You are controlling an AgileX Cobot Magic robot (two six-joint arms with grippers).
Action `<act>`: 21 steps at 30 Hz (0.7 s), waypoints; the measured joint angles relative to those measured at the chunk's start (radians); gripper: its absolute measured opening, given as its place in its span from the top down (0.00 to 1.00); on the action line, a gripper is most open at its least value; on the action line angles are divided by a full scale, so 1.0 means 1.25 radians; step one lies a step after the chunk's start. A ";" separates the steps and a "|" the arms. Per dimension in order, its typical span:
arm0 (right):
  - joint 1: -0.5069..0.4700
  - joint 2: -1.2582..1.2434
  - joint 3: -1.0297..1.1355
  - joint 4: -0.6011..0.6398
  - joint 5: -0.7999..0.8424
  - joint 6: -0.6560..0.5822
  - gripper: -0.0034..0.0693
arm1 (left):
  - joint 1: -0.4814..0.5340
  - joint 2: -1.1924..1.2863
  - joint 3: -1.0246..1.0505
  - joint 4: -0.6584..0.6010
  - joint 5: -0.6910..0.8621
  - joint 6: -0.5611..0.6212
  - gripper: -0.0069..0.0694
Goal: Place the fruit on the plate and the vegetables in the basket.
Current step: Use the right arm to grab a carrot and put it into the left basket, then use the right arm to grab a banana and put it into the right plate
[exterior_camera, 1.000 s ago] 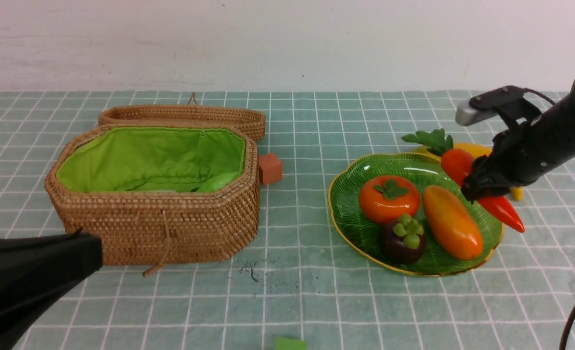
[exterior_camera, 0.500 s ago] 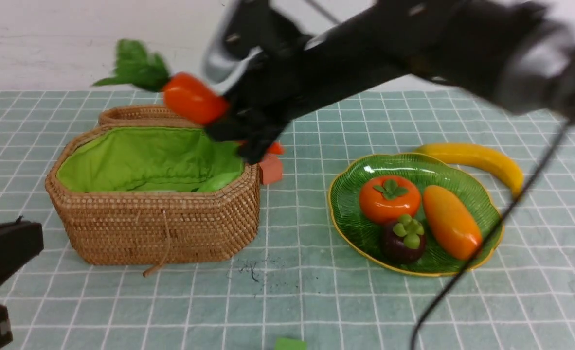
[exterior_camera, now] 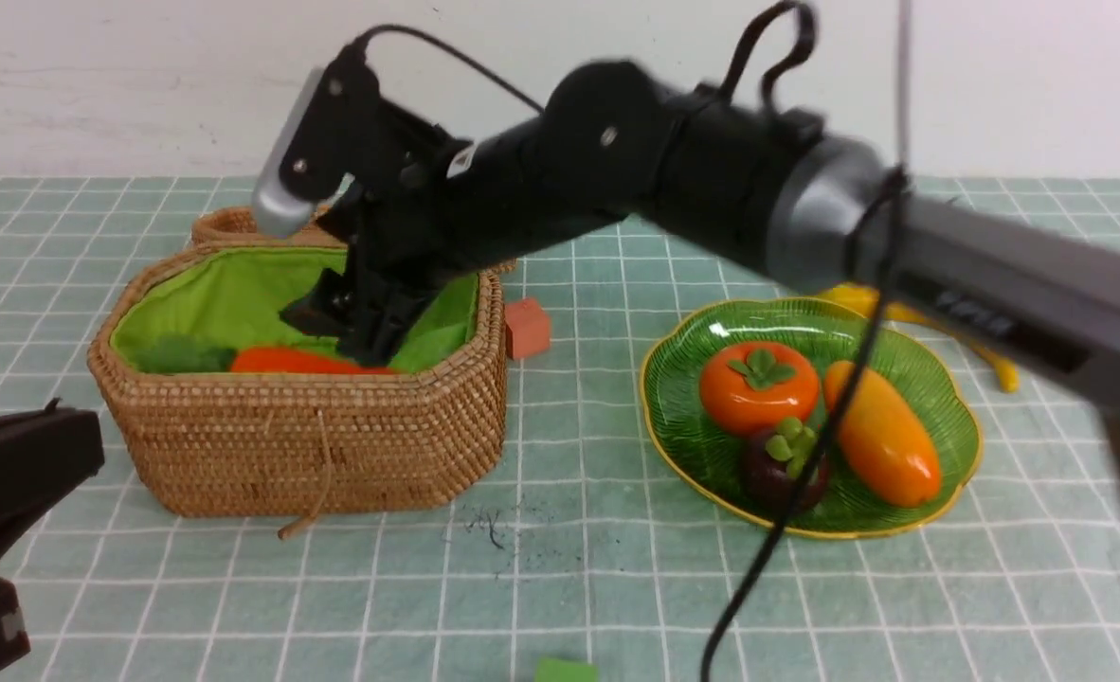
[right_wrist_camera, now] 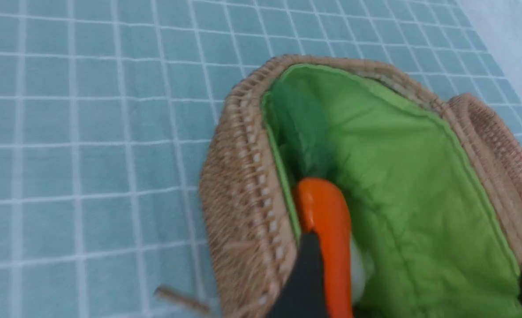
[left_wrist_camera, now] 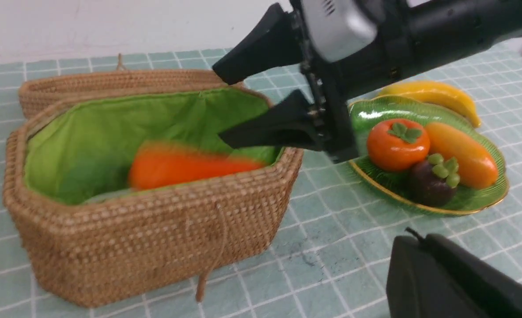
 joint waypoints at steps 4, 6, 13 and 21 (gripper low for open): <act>-0.054 -0.134 -0.007 -0.188 0.177 0.222 0.11 | 0.000 0.000 0.000 0.000 -0.082 0.000 0.93; -0.121 -0.190 -0.014 -0.325 0.266 0.361 0.23 | 0.000 0.000 0.000 0.000 -0.120 0.000 0.93; -0.400 -0.168 -0.016 -0.510 0.381 0.598 0.62 | 0.000 0.000 0.000 -0.005 -0.172 0.000 0.93; -0.633 0.023 -0.016 -0.345 0.340 0.591 0.52 | 0.000 0.000 0.000 -0.011 -0.185 0.000 0.93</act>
